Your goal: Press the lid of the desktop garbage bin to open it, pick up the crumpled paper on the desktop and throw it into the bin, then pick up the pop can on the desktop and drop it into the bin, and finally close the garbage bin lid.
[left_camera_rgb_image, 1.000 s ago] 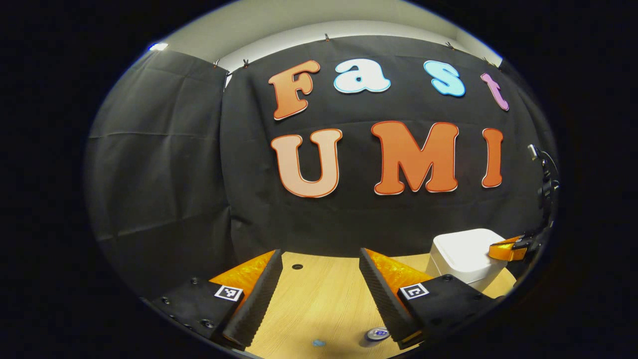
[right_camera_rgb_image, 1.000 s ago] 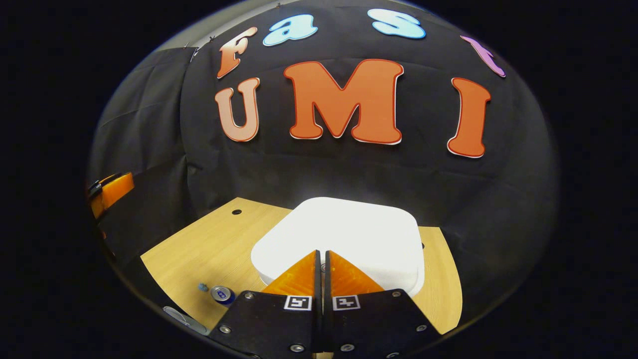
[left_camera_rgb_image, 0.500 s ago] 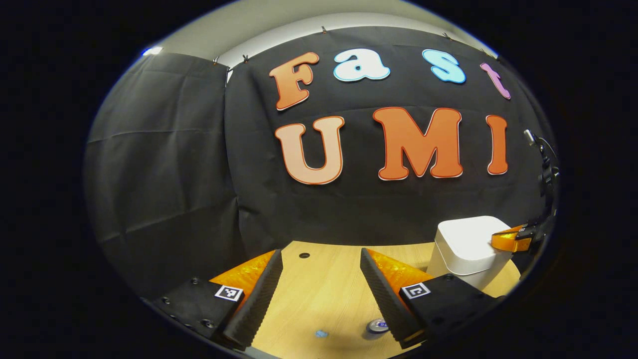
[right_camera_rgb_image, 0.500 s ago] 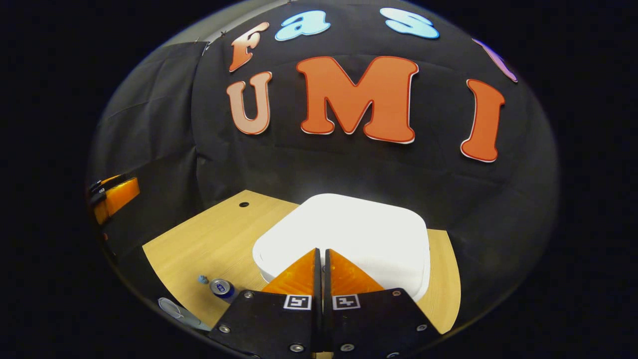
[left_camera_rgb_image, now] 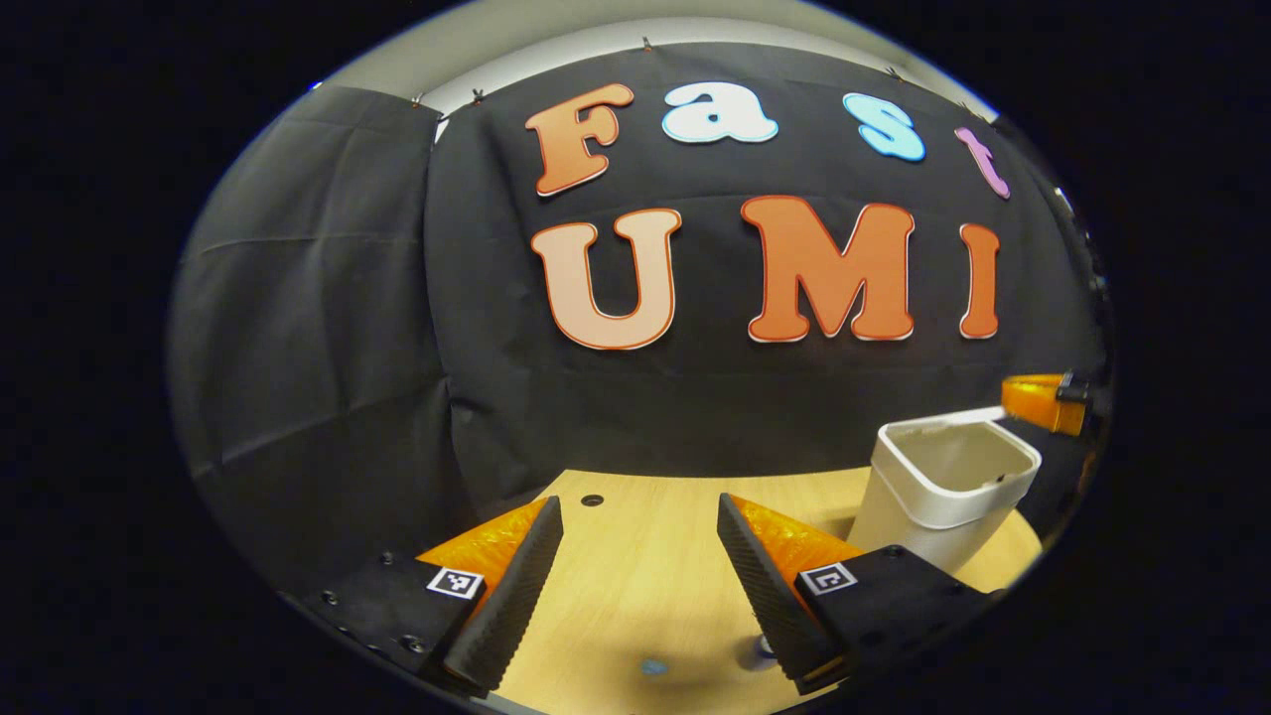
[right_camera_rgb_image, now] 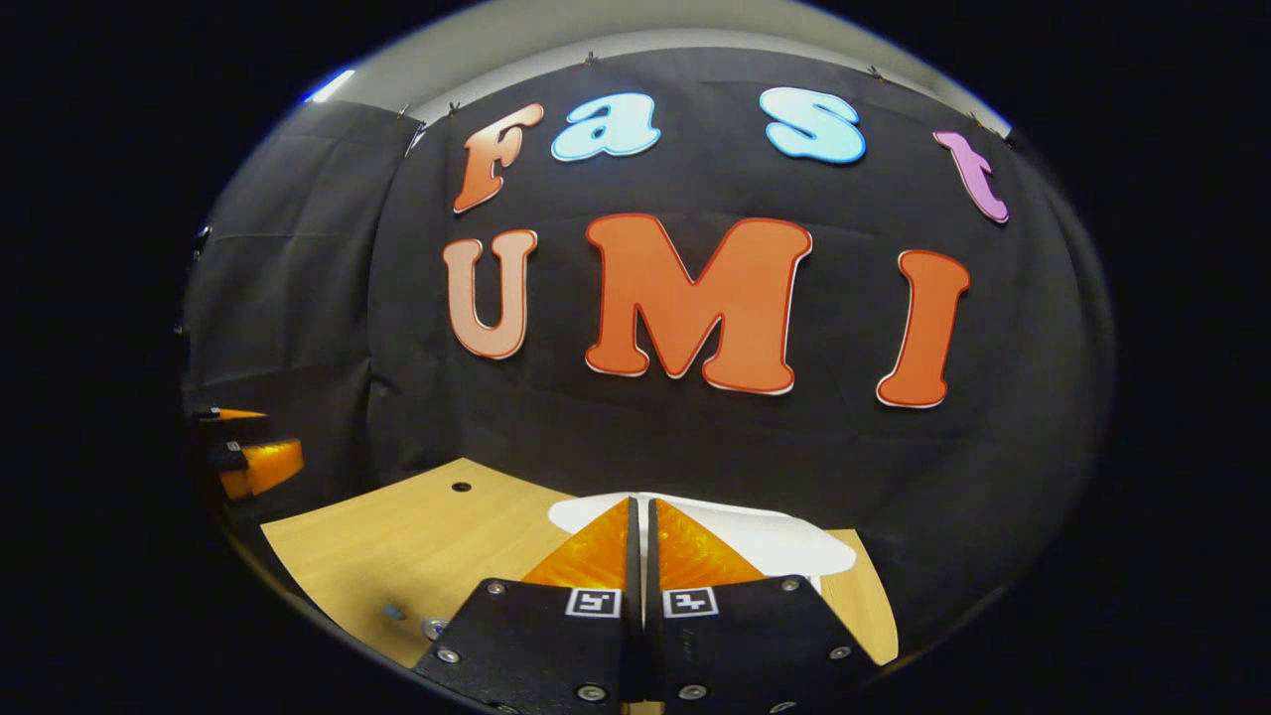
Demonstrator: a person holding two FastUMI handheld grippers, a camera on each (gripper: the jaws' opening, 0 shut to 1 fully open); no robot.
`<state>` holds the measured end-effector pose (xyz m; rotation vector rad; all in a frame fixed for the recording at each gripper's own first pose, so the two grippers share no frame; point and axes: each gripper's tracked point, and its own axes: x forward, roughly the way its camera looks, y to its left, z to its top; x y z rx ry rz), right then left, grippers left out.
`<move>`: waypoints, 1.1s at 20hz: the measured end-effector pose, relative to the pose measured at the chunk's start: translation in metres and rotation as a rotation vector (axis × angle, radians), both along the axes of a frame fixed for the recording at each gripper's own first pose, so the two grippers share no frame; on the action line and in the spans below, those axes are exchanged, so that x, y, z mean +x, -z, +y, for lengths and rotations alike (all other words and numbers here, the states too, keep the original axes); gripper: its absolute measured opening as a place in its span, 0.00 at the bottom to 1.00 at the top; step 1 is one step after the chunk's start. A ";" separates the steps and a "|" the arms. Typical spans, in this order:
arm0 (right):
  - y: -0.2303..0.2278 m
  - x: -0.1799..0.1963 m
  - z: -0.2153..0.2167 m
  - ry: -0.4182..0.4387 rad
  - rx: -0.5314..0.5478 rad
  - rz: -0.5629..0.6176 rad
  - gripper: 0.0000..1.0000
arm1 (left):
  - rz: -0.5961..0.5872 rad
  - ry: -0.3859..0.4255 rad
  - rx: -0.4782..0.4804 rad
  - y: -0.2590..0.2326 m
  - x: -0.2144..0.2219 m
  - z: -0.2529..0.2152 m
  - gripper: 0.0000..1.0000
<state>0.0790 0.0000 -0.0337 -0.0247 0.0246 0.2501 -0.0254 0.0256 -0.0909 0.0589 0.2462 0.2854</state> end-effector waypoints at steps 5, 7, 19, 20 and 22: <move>-0.005 -0.014 0.033 -0.007 -0.013 -0.009 0.13 | 0.071 0.100 -0.037 0.036 0.015 0.005 0.95; 0.007 -0.019 0.047 -0.013 -0.023 0.011 0.20 | 0.108 0.125 -0.075 0.050 0.019 0.006 1.00; 0.126 -0.063 0.119 -0.080 -0.060 0.262 0.75 | 0.469 0.259 -0.263 0.174 -0.010 0.005 0.98; 0.136 -0.065 0.123 -0.082 -0.063 0.280 0.81 | 0.494 0.274 -0.270 0.183 -0.010 0.006 0.98; 0.153 -0.073 0.130 -0.088 -0.075 0.308 0.85 | 0.542 0.298 -0.281 0.195 -0.017 0.004 0.98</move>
